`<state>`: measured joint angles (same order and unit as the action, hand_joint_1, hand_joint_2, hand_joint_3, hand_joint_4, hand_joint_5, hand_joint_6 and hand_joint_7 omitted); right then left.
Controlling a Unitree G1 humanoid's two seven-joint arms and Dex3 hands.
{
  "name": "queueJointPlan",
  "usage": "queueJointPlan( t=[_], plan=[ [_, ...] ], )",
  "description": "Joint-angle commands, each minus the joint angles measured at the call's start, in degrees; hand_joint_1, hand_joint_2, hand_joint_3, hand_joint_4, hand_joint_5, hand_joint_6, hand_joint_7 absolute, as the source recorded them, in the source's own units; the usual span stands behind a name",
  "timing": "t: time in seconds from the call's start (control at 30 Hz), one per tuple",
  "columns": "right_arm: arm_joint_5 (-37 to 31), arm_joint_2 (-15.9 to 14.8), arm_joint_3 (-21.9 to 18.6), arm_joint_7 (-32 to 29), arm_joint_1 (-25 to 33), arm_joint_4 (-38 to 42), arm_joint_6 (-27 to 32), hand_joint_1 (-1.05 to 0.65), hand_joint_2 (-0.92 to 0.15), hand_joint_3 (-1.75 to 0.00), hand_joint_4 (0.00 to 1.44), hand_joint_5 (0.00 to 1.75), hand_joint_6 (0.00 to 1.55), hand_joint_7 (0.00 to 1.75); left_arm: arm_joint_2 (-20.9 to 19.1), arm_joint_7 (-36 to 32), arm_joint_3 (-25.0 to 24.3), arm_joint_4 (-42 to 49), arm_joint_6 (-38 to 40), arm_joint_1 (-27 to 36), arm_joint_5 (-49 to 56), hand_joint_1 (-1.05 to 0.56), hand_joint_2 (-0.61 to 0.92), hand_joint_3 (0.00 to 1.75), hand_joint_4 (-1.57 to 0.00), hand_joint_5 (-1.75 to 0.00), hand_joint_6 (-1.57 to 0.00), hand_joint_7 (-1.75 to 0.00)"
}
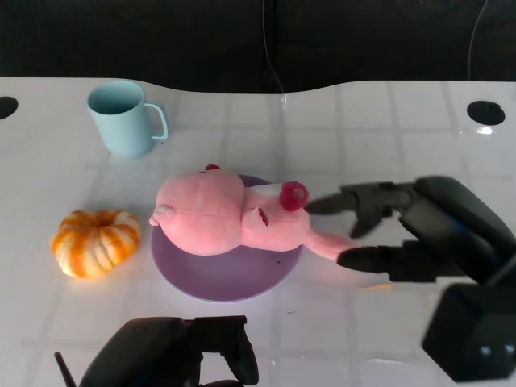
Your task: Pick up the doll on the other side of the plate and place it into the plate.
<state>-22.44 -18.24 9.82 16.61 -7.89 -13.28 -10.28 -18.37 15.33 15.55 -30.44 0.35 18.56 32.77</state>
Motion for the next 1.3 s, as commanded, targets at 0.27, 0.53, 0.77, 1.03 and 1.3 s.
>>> queueJointPlan(
  t=[0.27,0.53,0.77,1.03,1.3],
  plan=[
    [3.1,-2.9,-6.0,-0.5,11.4,-5.7,0.5,0.05,-0.49,-0.89,0.85,1.41,0.97,0.69,-1.1,0.0,-0.9,0.4,-1.4,-0.1,-0.7,-0.32,0.92,0.38,-0.64,-1.60,-0.65,-1.21],
    [1.5,-5.8,-8.2,0.5,16.9,-9.8,1.6,0.05,-0.35,-1.26,0.88,1.66,0.89,1.20,-1.5,-0.4,-1.6,0.6,-2.2,0.5,-1.6,-0.32,0.92,0.37,-0.64,-1.62,-0.64,-1.22],
    [-1.7,-5.0,-7.5,-2.2,18.0,-8.6,2.0,0.10,-0.31,-1.34,0.90,1.71,0.88,1.31,-1.9,-0.5,-2.8,1.4,-3.3,0.9,-2.2,-0.32,0.92,0.37,-0.64,-1.63,-0.65,-1.22],
    [-6.8,-5.9,-5.9,-4.1,17.7,-5.5,1.3,0.07,-0.29,-1.25,0.91,1.74,0.88,1.35,-2.0,-1.1,-2.9,2.5,-4.7,1.3,-2.1,-0.31,0.92,0.35,-0.65,-1.63,-0.66,-1.22],
    [-7.6,-5.2,-5.4,-6.2,17.6,-3.4,-0.9,0.07,-0.36,-1.09,0.93,1.75,0.89,1.35,-1.9,-1.7,-3.2,3.7,-5.8,1.7,-2.6,-0.29,0.92,0.30,-0.66,-1.59,-0.69,-1.13]
  ],
)
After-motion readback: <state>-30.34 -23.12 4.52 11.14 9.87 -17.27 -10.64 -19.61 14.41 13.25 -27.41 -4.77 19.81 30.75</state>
